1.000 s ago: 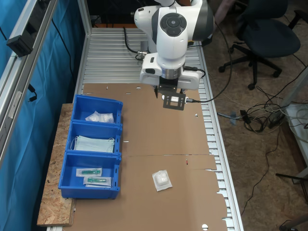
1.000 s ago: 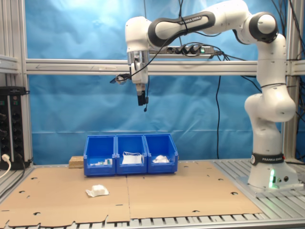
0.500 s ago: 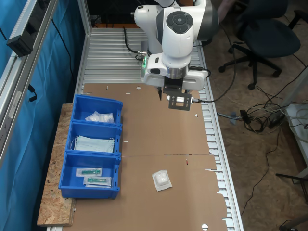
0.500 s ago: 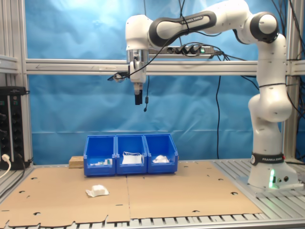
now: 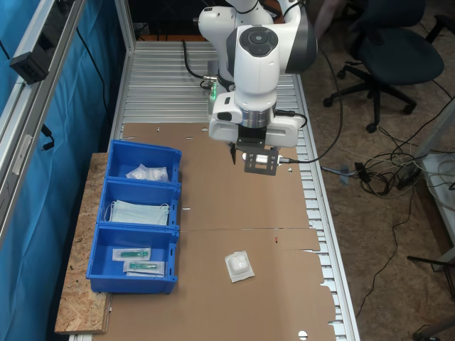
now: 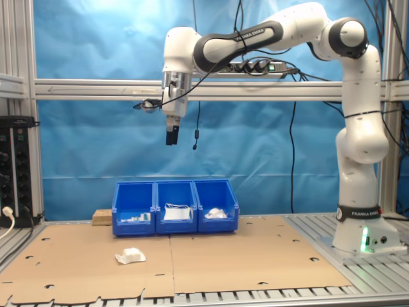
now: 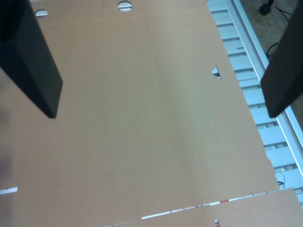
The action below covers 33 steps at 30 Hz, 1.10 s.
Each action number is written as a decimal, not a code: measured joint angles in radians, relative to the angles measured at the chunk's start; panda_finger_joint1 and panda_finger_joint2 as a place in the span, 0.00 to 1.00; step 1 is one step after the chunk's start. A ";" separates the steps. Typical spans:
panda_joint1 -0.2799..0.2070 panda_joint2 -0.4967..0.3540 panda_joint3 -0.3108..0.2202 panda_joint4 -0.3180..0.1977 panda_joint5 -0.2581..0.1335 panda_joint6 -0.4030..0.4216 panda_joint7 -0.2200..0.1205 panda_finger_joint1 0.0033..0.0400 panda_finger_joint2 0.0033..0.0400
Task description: Pick and place sorting task of medical equipment.
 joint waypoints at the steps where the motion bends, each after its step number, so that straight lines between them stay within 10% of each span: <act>1: -0.004 0.004 0.001 0.000 0.000 0.009 0.000 1.00 1.00; 33: -0.030 0.217 0.027 -0.001 0.000 0.258 0.000 1.00 1.00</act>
